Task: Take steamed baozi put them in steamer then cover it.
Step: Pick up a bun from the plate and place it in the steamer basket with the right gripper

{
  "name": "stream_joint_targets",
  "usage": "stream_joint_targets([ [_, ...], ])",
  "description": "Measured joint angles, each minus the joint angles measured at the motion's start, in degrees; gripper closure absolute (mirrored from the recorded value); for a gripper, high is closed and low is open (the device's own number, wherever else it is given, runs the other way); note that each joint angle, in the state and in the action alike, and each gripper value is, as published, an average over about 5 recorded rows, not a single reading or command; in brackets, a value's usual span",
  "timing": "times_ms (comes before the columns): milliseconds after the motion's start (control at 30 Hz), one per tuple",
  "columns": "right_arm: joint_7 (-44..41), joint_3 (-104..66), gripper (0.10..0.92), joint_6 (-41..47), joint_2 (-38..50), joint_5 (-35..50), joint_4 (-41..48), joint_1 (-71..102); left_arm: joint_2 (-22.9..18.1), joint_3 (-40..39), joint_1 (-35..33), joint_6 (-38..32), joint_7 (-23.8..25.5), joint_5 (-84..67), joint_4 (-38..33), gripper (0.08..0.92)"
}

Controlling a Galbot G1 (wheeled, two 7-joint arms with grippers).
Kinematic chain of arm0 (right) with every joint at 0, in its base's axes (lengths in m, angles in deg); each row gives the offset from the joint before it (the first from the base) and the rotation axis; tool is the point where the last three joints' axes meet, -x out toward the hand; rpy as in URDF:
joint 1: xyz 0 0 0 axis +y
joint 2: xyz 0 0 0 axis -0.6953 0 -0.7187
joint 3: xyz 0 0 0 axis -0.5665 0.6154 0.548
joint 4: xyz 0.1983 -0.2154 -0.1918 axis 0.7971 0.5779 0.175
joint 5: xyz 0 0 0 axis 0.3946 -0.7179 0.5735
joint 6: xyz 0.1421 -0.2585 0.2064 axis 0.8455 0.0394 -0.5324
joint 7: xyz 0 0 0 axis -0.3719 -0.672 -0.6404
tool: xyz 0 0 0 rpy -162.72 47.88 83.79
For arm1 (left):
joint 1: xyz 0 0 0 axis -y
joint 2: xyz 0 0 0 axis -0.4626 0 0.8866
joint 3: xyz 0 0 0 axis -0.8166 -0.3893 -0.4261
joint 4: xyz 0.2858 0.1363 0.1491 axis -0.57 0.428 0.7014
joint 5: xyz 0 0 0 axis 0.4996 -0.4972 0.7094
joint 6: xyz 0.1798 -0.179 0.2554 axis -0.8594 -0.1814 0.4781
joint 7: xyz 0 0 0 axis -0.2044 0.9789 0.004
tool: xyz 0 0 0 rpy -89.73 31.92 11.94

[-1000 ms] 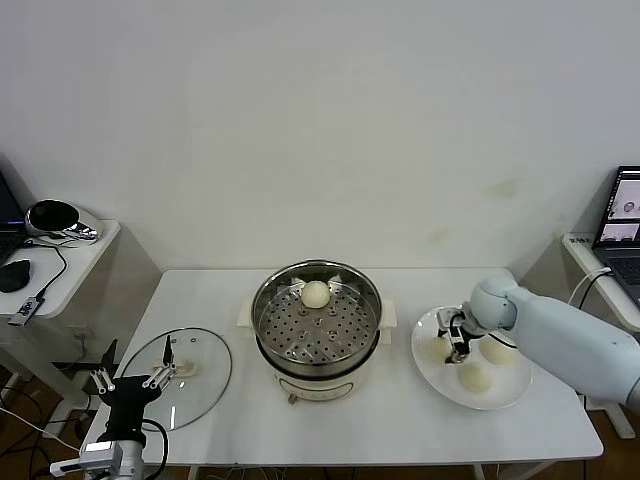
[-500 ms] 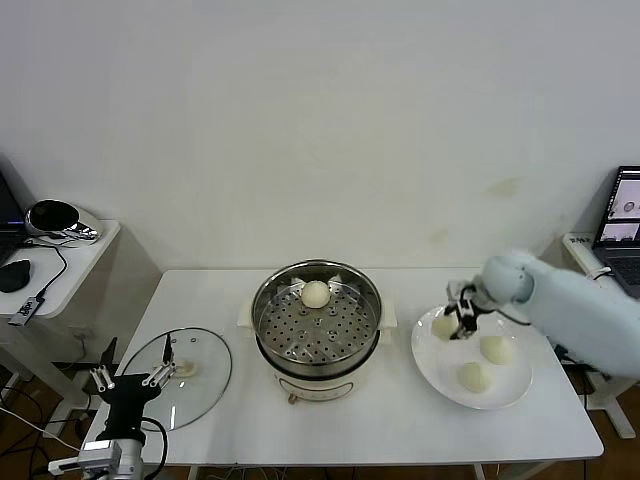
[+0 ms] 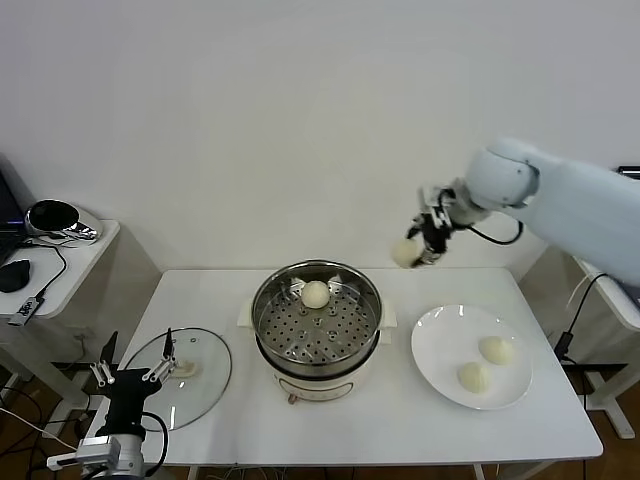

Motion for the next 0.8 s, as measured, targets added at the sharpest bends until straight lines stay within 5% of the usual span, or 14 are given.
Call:
stream_joint_targets([
  [333,3.77,3.56,0.440,6.87,-13.76,8.00,2.02,-0.37,-1.05,0.30,0.59,0.00,-0.21,-0.14,-0.68,0.177],
  [800,6.17,3.86,0.440,10.36,-27.88,8.44,12.25,8.48,-1.52,0.93,0.47,-0.11,-0.29,-0.12,-1.72,0.177],
])
